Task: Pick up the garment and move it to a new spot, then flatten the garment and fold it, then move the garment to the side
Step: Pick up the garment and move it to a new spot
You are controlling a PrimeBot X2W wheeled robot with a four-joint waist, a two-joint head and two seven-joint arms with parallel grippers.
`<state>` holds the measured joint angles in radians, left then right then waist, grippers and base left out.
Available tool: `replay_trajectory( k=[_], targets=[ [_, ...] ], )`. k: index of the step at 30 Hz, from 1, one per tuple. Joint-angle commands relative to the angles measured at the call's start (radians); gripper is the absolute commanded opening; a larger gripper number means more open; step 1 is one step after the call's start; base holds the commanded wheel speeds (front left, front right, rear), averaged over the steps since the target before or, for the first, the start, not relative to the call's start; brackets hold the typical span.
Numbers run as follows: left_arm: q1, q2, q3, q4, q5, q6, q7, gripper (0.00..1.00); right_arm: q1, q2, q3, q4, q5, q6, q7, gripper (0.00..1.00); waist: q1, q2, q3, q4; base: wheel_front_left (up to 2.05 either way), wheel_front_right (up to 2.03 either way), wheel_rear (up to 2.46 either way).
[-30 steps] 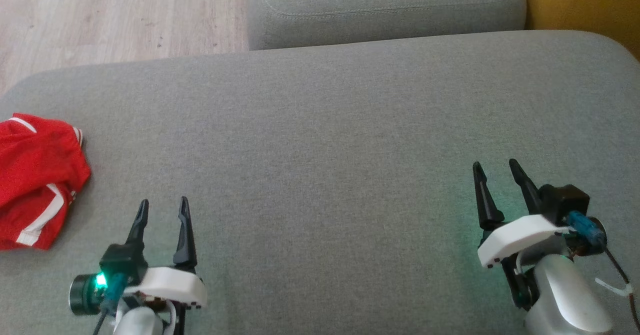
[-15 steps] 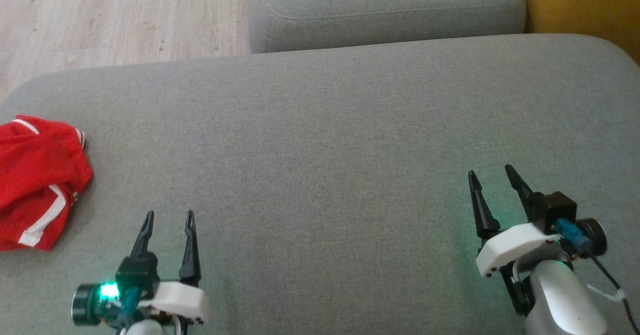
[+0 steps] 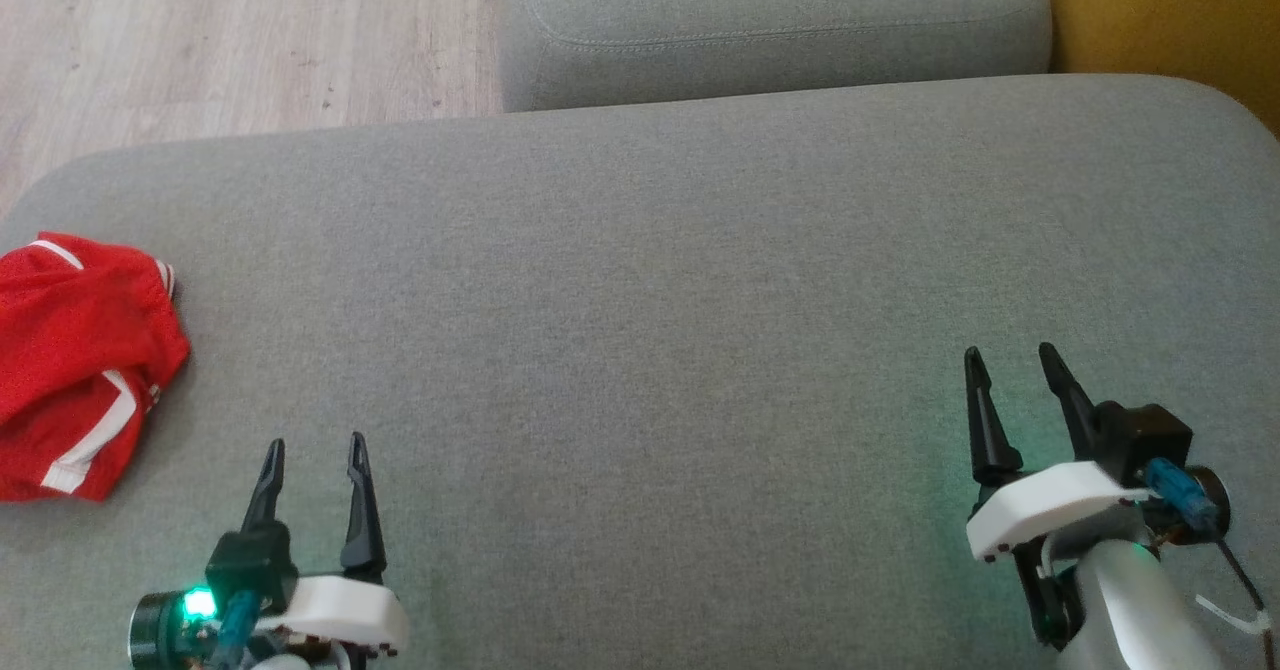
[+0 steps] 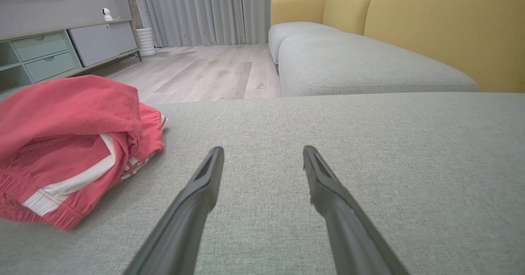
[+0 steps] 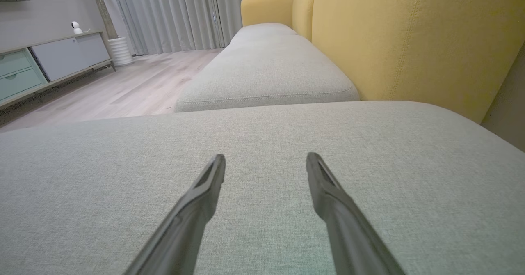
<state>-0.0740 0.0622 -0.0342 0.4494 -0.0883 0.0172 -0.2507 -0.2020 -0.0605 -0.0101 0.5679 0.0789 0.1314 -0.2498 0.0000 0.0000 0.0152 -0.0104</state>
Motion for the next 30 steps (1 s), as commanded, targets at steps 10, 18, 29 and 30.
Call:
replay_trajectory(
  k=[10, 18, 29, 30],
  targets=[
    [-0.031, -0.002, 0.039, -0.029, 0.008, -0.013, -0.011, 1.0, -0.024, 0.005, 0.031, -0.029, 0.005, -0.001, -0.012, 1.0, 0.0, 0.0, 0.02, 0.036, 0.0, 0.0, 0.0],
    [-0.047, -0.008, 0.03, -0.017, 0.005, -0.014, -0.011, 1.0, -0.024, -0.002, 0.063, -0.029, 0.019, -0.001, -0.012, 1.0, 0.0, 0.0, 0.054, 0.198, 0.0, 0.0, 0.0],
    [0.009, -0.005, 0.078, -0.024, 0.005, -0.014, -0.011, 1.0, -0.027, 0.005, 0.146, -0.017, 0.042, -0.001, -0.012, 1.0, 0.0, 0.0, 0.063, 0.45, 0.0, 0.0, 0.0],
    [0.016, -0.004, 0.085, -0.024, 0.004, -0.016, -0.011, 1.0, -0.03, 0.005, 0.158, -0.014, 0.045, -0.001, -0.012, 1.0, 0.0, 0.0, 0.064, 0.468, 0.0, 0.0, 0.0]
  ],
)
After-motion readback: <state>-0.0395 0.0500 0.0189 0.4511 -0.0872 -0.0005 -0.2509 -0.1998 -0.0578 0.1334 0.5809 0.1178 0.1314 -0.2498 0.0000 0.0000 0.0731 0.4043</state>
